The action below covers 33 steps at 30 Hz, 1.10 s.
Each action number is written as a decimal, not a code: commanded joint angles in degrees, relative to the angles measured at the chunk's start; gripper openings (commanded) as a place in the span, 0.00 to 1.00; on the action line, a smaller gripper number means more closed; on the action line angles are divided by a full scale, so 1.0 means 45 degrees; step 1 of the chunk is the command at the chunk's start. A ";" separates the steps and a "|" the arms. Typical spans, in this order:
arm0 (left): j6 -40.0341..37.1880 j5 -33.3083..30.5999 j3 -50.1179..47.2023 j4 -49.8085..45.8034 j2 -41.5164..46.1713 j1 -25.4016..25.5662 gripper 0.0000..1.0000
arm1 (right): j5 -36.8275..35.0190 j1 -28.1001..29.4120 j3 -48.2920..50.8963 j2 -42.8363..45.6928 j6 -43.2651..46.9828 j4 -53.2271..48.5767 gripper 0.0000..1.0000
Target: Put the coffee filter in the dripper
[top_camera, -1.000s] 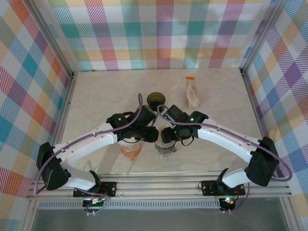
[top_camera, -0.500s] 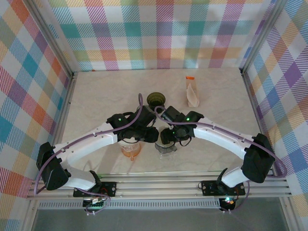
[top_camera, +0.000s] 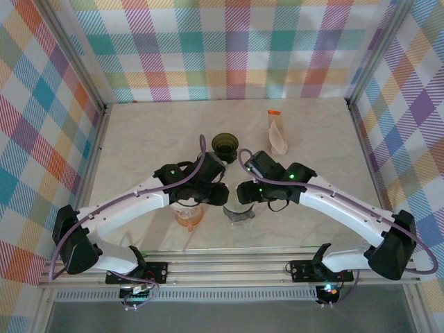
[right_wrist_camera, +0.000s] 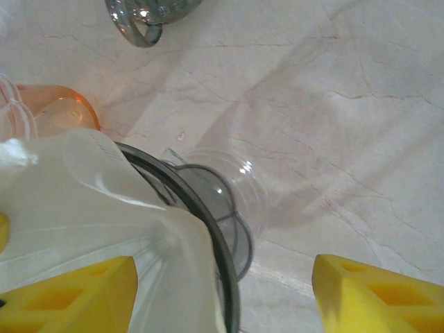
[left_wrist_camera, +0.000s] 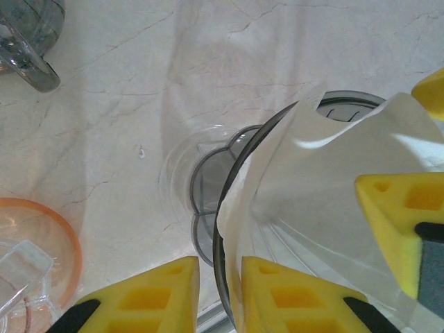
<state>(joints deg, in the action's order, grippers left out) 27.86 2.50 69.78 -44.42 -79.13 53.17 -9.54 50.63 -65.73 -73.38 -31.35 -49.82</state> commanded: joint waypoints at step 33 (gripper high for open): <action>0.0241 0.0186 -0.0116 0.0105 0.0228 0.0158 0.35 | -0.1131 -0.0049 0.0416 0.2185 -0.0100 0.0135 0.70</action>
<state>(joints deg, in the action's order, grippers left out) 28.73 2.48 69.52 -43.77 -79.11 53.17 -13.32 50.63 -64.16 -64.27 -32.16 -49.71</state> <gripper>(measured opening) 0.349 0.701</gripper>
